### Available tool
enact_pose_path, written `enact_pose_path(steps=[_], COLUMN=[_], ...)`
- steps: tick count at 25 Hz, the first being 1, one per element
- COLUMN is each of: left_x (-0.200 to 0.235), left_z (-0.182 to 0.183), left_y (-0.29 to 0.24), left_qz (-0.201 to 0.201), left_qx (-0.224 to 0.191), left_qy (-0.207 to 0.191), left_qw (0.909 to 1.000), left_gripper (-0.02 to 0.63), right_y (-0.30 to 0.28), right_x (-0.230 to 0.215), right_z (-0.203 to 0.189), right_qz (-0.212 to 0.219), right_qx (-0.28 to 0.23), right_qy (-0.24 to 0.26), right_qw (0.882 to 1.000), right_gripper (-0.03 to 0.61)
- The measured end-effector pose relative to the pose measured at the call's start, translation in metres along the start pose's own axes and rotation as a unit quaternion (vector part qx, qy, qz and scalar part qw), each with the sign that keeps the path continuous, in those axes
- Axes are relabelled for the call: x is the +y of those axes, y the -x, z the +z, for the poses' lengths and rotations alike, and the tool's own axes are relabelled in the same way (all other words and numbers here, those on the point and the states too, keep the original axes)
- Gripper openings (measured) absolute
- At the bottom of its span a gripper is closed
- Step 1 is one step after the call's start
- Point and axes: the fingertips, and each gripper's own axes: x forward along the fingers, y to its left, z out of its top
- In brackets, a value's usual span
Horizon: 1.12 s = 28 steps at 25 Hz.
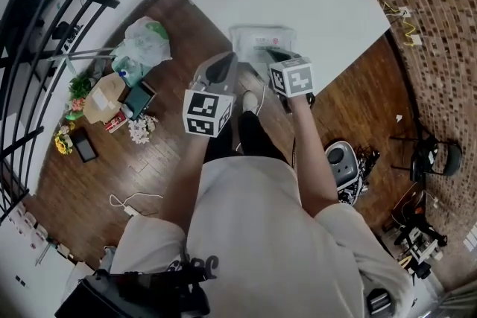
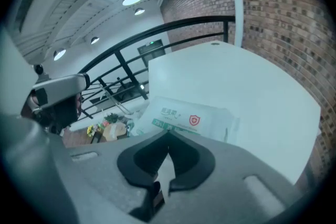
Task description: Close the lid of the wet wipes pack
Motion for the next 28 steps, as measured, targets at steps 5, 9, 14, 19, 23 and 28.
enact_pose_path(steps=[5, 9, 14, 19, 23, 28], left_x=[-0.011, -0.030, -0.070, -0.143, -0.205, -0.273], left_z=[0.032, 0.068, 0.104, 0.098, 0.072, 0.026], left_y=[0.018, 0.036, 0.067, 0.105, 0.150, 0.189], left_qz=[-0.024, -0.042, -0.031, -0.012, 0.032, 0.052], left_qx=[-0.035, -0.074, -0.124, -0.162, -0.190, -0.161], left_qy=[-0.019, -0.042, -0.074, -0.103, -0.097, -0.098], left_qw=[0.9989, 0.9955, 0.9890, 0.9813, 0.9765, 0.9808], left_gripper=[0.015, 0.015, 0.015, 0.015, 0.015, 0.015], right_y=[0.053, 0.122, 0.217, 0.290, 0.342, 0.378], right_x=[0.004, 0.010, 0.036, 0.058, 0.066, 0.072], right_z=[0.026, 0.056, 0.077, 0.050, -0.017, -0.096], right_qz=[-0.022, -0.047, -0.028, 0.014, 0.030, 0.043], right_qx=[-0.121, -0.218, -0.355, -0.431, -0.454, -0.437], right_qy=[0.002, 0.045, 0.075, 0.110, 0.142, 0.135], right_qw=[0.992, 0.974, 0.931, 0.895, 0.879, 0.888], right_gripper=[-0.012, -0.012, -0.012, -0.012, -0.012, -0.012])
